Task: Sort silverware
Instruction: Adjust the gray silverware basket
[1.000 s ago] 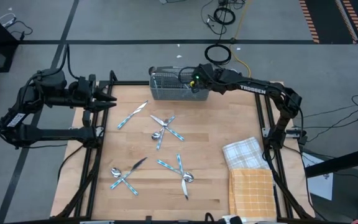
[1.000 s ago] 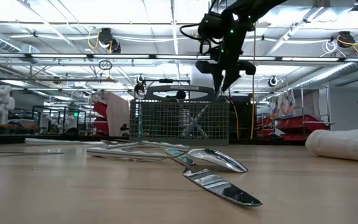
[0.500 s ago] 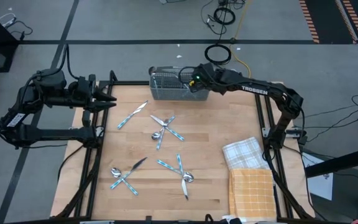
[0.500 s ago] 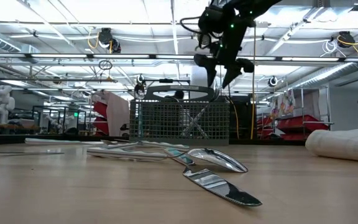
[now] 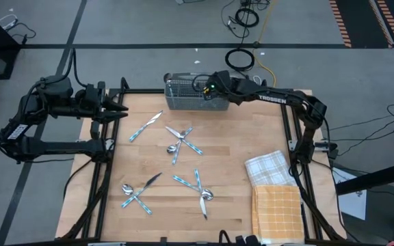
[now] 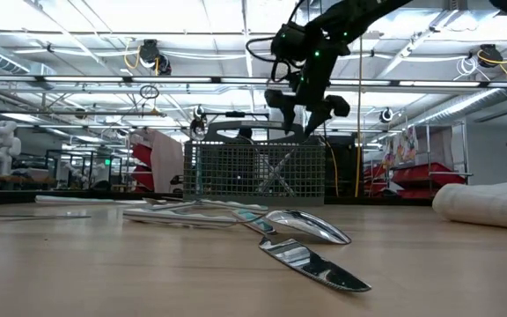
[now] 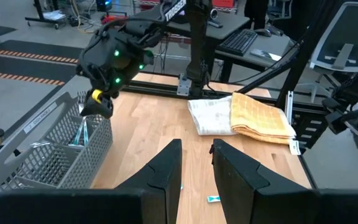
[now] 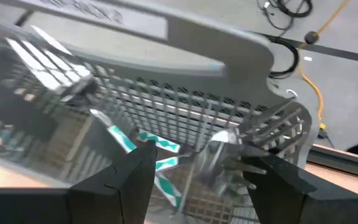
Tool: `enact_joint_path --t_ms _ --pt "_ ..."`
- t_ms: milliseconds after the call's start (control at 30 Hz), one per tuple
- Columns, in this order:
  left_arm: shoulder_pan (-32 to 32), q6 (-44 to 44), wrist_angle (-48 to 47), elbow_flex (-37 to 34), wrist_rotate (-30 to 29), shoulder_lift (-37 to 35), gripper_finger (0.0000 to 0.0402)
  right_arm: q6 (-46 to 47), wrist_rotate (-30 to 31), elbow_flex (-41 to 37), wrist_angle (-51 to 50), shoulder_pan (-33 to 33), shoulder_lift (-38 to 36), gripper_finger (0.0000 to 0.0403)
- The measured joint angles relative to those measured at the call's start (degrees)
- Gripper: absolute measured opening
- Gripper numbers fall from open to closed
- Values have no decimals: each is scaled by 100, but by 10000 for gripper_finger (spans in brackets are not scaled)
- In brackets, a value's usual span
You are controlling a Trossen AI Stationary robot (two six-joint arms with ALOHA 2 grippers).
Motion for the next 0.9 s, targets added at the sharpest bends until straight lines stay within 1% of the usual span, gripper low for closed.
enact_joint_path --t_ms 167,400,433,600,800,900 --pt "0 -2 0 0 -2 0 95 18 245 -2 -104 -44 52 211" --pt "0 2 -2 0 -2 0 95 -23 -39 -4 -101 58 -327 209" --pt "2 2 -2 0 -2 0 95 -23 -19 -4 -138 90 -397 208" --pt "0 2 -2 0 -2 0 95 171 501 -2 -547 176 -517 208" --pt "1 4 -4 0 -2 0 95 218 448 -2 -561 116 -436 208" --pt "0 3 -4 0 -2 0 95 166 418 -3 -633 131 -521 208"
